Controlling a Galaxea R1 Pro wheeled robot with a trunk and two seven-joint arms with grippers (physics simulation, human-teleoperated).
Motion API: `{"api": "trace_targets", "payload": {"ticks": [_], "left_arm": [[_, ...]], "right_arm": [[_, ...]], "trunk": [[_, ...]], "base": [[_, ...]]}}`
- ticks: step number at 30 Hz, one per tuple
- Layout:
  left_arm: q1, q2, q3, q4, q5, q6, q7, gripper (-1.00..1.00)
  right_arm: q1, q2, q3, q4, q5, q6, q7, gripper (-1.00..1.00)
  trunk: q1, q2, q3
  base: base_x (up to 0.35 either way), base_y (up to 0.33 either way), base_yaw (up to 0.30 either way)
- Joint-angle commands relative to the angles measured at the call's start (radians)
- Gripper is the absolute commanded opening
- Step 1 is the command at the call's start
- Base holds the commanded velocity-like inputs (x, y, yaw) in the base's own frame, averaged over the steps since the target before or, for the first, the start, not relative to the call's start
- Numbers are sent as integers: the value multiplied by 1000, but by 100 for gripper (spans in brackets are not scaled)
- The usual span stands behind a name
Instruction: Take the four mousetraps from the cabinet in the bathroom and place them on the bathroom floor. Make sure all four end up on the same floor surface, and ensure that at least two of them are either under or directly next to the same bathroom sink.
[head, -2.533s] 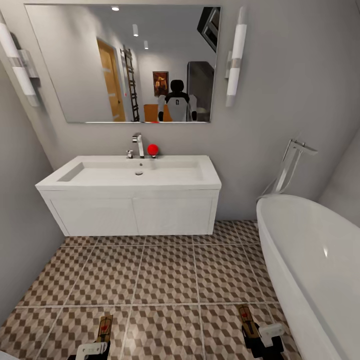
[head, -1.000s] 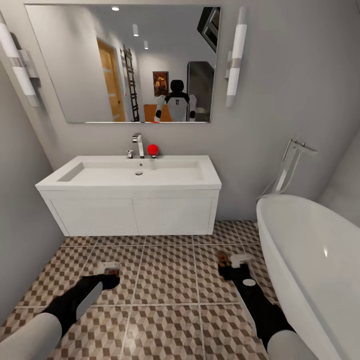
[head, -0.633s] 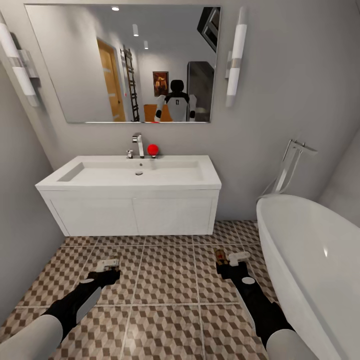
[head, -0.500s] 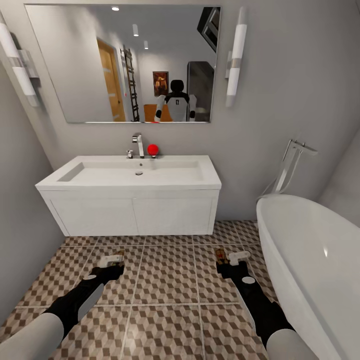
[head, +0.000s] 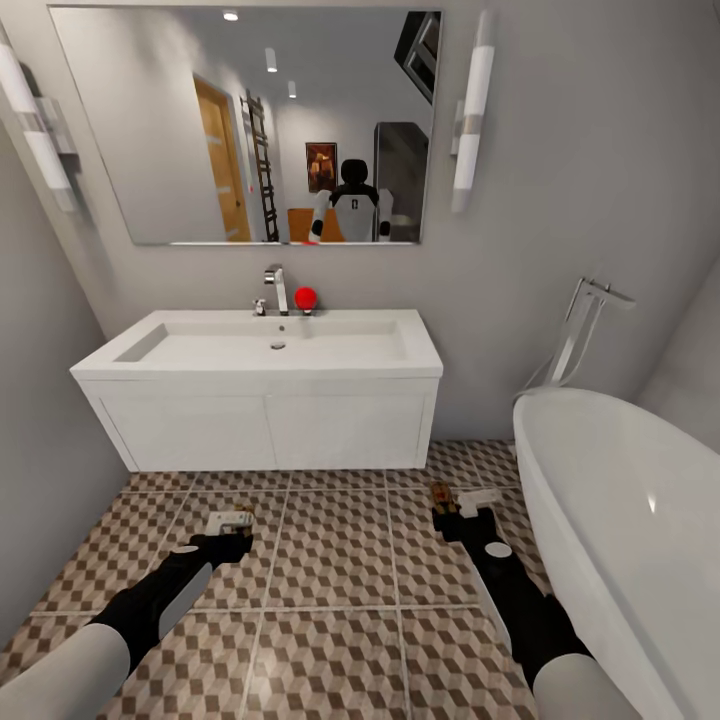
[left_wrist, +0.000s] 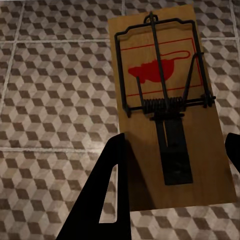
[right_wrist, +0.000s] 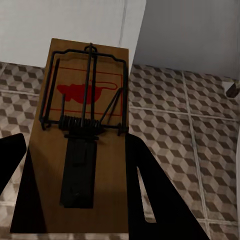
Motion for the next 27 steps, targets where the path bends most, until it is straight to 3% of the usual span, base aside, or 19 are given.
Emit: {"api": "trace_targets", "payload": {"ticks": [1, 11, 20, 27], "left_arm": [[-1, 1, -8, -3, 10, 3, 10, -100], [-1, 0, -8, -6, 10, 3, 10, -100], [-1, -10, -28, -111, 9, 14, 10, -100], [-1, -8, -30, -124, 9, 17, 10, -100]], "right_arm": [[0, 0, 2, -5, 10, 7, -3, -100], [0, 1, 3, -9, 9, 8, -3, -100], [0, 1, 3, -8, 9, 8, -3, -100], [0, 1, 3, -7, 9, 8, -3, -100]], "trunk": [[4, -8, -4], [42, -78, -44], [77, -141, -86], [104, -190, -119]], "base": [[0, 0, 0], [0, 0, 0], [0, 0, 0], [0, 0, 0]]}}
